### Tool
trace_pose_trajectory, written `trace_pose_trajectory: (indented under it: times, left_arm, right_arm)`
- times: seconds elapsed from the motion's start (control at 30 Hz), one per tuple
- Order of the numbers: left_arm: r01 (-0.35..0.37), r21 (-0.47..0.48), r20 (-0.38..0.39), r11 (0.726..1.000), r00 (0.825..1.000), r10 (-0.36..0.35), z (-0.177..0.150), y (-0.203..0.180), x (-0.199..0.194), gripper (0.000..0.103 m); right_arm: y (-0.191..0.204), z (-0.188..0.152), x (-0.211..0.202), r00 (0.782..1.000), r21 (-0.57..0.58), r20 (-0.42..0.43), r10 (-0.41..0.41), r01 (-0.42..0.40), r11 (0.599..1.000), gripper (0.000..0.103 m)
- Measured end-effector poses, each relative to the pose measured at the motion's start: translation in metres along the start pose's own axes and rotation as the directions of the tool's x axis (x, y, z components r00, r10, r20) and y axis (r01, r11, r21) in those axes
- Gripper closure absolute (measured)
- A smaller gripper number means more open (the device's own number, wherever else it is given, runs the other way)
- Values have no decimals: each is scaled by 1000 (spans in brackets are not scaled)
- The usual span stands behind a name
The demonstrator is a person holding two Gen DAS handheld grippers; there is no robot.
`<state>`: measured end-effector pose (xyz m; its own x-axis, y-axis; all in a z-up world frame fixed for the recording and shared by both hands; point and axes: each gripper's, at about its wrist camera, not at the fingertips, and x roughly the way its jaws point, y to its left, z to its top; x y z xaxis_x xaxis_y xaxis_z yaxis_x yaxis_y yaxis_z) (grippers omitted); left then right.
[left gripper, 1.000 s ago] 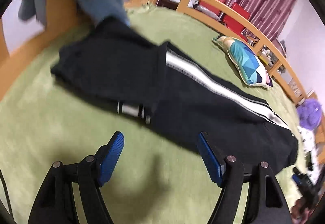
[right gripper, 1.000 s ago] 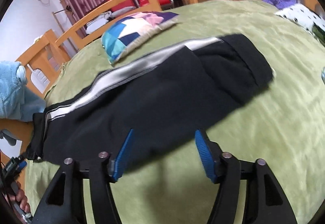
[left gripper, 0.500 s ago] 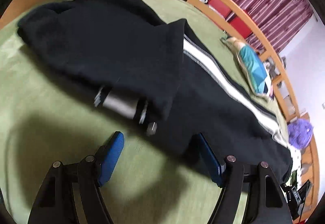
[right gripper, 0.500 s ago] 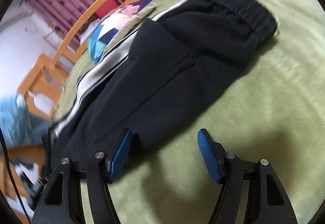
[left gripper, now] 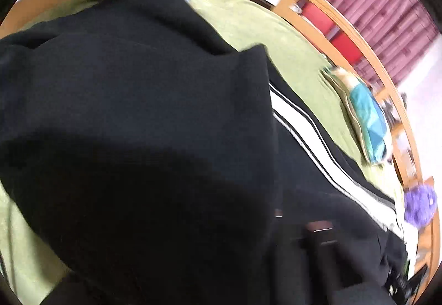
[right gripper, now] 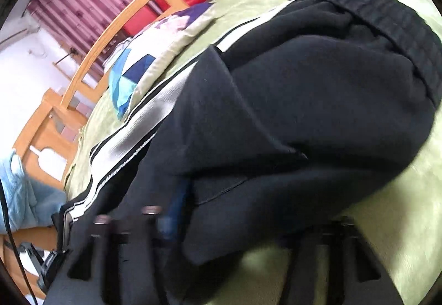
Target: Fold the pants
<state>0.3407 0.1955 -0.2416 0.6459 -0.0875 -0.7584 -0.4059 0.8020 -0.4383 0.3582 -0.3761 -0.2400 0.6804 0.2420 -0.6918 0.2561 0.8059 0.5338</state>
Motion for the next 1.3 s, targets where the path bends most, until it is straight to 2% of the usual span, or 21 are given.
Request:
trace_pose_trajectory:
  times: [0.13, 0.27, 0.47, 0.57, 0.7, 0.77, 0.8, 0.87, 0.93, 1.1, 1.17, 1.23, 1.3]
  left_arm:
    - [13, 6, -15, 1000, 1000, -13, -3, -4, -23, 95]
    - [9, 60, -21, 998, 1000, -8, -26, -11, -63, 95]
    - [24, 109, -109, 994, 994, -12, -111, -6, -124, 95]
    - [58, 95, -139, 994, 989, -44, -146, 1, -149, 95]
    - [78, 127, -161, 989, 985, -57, -194, 0, -184, 95]
    - [75, 147, -157, 986, 986, -51, -200, 0, -189, 94]
    - [72, 152, -164, 986, 985, -46, -204, 1, -191, 92]
    - [73, 146, -204, 987, 978, -42, -205, 4, -188, 88]
    - [63, 155, -218, 986, 976, -28, -203, 7, -193, 84]
    - [10, 268, -158, 963, 987, 33, -215, 10, -227, 70]
    - [6, 289, -138, 957, 990, 36, -219, 9, -239, 70]
    - [4, 302, -123, 953, 992, 35, -221, 11, -247, 62]
    - [-9, 313, -107, 950, 993, 45, -221, 7, -250, 61]
  right_arm:
    - [-1, -9, -39, 997, 37, 74, -33, 30, 999, 85]
    - [-15, -15, -83, 997, 71, 78, -17, 11, 997, 85]
    - [-47, -49, -173, 995, 6, 53, -89, 89, 996, 85]
    - [-78, -77, -224, 991, -25, 38, -124, 125, 992, 85]
    - [-113, -109, -274, 984, -47, 24, -175, 176, 983, 85]
    - [-131, -123, -286, 980, -48, -10, -200, 200, 979, 82]
    - [-138, -130, -288, 978, -36, -41, -204, 203, 979, 77]
    - [-148, -141, -290, 972, -2, -107, -208, 209, 978, 71]
    - [-149, -154, -303, 973, 6, -104, -205, 206, 978, 70]
    - [-116, -172, -331, 960, -124, -15, -280, 276, 953, 67]
    - [-106, -177, -344, 963, -154, 20, -269, 269, 951, 67]
    - [-92, -179, -353, 968, -184, 59, -246, 253, 950, 66]
    - [-78, -180, -358, 969, -214, 82, -233, 246, 946, 66]
